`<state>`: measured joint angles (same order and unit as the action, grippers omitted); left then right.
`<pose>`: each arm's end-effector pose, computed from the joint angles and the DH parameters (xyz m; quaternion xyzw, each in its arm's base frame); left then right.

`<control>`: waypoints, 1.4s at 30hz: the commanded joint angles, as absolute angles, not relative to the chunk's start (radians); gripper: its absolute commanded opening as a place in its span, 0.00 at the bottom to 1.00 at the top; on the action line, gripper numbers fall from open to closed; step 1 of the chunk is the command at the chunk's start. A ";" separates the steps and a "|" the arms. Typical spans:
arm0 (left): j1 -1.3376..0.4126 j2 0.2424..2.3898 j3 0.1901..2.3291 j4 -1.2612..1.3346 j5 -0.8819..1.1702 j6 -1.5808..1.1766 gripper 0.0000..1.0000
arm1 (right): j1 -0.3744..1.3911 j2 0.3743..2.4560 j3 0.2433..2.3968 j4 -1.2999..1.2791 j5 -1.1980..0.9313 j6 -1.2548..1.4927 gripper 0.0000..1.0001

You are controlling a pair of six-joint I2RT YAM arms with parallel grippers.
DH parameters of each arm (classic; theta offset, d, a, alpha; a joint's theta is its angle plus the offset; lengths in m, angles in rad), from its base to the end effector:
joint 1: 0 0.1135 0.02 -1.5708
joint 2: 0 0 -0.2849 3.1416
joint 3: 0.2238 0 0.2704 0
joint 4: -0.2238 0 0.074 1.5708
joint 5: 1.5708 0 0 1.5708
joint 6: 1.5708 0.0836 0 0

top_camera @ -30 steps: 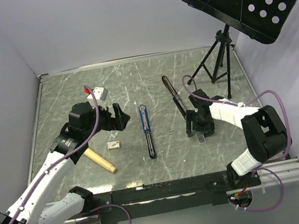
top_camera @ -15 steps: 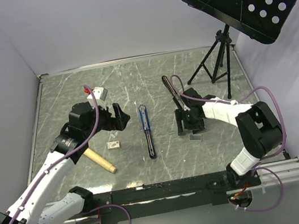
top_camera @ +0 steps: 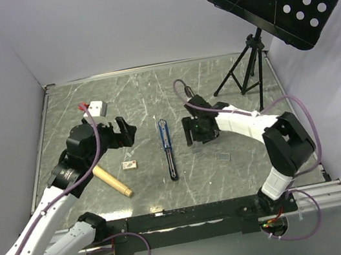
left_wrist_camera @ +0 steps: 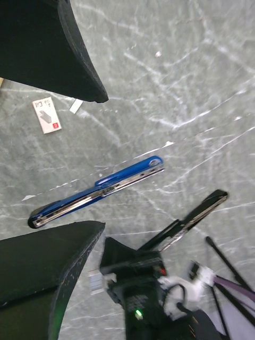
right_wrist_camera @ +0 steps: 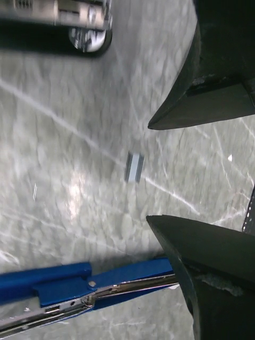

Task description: Unload the staples from the stapler

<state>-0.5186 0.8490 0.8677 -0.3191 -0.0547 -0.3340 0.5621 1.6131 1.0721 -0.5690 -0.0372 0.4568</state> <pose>0.2148 -0.1173 0.3457 0.0580 0.8027 -0.2252 0.5491 0.3021 0.1940 0.1727 -0.0555 0.9718 0.1272 0.1905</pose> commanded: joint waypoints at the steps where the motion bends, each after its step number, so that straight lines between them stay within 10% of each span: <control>1: -0.522 0.805 0.839 -0.314 -0.124 -0.325 0.97 | 0.610 1.683 1.143 -0.626 0.031 0.499 0.71; 42: -0.523 0.793 0.828 -0.308 -0.126 -0.328 0.97 | 0.658 1.729 1.101 -0.635 0.006 1.086 0.67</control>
<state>-0.5186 0.8024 0.8288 -0.3271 -0.1112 -0.3340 0.6476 1.7763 1.1122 -0.6716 0.0158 0.9577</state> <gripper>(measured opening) 0.969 0.664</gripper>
